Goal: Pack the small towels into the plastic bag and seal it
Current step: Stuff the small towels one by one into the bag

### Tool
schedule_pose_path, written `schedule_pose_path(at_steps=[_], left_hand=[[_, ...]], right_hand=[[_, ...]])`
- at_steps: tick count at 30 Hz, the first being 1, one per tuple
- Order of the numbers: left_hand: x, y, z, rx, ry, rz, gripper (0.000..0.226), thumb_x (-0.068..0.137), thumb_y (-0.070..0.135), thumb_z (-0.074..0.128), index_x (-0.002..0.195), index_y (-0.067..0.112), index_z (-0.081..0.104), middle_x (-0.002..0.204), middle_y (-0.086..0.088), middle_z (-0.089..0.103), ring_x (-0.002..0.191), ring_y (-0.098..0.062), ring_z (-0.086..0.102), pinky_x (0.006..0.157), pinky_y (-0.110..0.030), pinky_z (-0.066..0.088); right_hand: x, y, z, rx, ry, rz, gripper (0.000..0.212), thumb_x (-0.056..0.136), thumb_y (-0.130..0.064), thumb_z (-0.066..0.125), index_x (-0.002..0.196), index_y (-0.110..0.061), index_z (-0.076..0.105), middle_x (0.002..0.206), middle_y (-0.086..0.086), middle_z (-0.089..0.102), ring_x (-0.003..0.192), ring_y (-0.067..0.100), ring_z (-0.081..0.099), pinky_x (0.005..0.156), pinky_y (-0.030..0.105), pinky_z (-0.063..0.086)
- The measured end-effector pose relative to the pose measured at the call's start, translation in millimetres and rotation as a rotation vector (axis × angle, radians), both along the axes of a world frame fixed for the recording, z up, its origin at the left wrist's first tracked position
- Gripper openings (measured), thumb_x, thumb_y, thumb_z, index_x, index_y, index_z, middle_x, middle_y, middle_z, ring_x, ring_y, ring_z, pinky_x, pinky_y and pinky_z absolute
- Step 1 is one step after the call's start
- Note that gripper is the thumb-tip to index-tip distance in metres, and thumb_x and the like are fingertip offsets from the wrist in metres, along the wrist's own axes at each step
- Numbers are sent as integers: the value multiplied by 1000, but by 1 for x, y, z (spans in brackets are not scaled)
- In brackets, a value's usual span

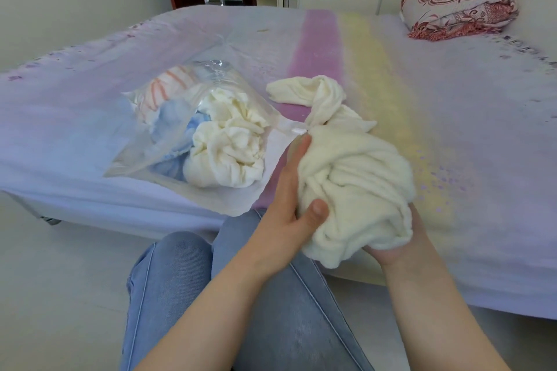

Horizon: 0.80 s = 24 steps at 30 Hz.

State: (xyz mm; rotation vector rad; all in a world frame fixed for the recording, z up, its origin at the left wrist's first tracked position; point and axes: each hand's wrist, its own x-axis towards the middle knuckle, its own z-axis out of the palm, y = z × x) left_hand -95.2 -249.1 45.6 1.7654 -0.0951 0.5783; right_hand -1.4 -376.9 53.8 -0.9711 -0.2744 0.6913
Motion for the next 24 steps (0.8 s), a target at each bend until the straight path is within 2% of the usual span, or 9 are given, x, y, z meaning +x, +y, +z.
schedule_pose_path(at_steps=[3,5,7,10,13,16,19,21,24], left_hand=[[-11,9,8,-198,-6,47,77,81,38,67,146,37,26,145,28,42,138,4,35,108,-17,35],[-16,16,9,-251,-50,167,68,76,34,66,138,39,39,141,16,51,133,-3,45,110,-28,40],[-20,22,8,-313,-84,261,59,74,37,65,128,44,46,134,15,58,127,-4,52,104,-25,45],[-27,24,6,-161,-57,371,52,79,40,63,124,54,39,124,39,54,121,12,49,97,-10,41],[-33,28,4,186,28,472,41,88,53,45,123,69,32,120,47,45,120,15,41,100,-12,34],[-43,37,-16,273,-24,562,52,94,65,24,133,38,47,122,19,59,114,-9,54,96,-37,45],[-57,40,-46,181,-61,812,58,95,65,23,86,22,60,77,7,64,67,-15,59,61,-39,49],[-65,42,-66,171,37,934,61,94,61,32,60,13,46,51,-2,46,49,-21,44,49,-40,37],[-68,53,-83,92,267,979,50,82,57,41,55,15,39,45,2,39,48,-21,40,49,-36,31]], right_hand=[[-9,15,7,32,-66,106,16,64,-6,63,57,-18,72,56,-8,69,47,-1,63,47,15,53],[-13,33,11,-64,-119,65,26,85,0,53,83,-20,69,93,-1,71,72,-7,66,72,17,56],[-14,42,8,-116,-125,112,37,91,5,49,97,-27,65,108,0,67,89,3,66,75,23,56],[-21,38,5,-15,-72,387,30,88,-19,54,71,-23,77,70,-4,71,63,4,67,54,19,53],[-25,34,4,-2,-144,486,17,92,-11,55,94,-9,72,84,4,71,77,11,67,64,23,55],[-16,39,7,12,-127,420,44,72,-24,78,110,-4,68,112,17,68,104,24,65,82,31,56],[-7,49,24,70,-83,391,70,57,-33,86,118,-6,63,119,16,66,107,22,66,77,30,56],[-6,65,29,-10,-106,437,64,66,-24,81,123,-3,59,120,19,64,106,23,66,79,32,57],[-17,103,29,-71,-184,467,41,83,-6,67,122,1,59,120,23,63,111,32,62,92,44,52]])
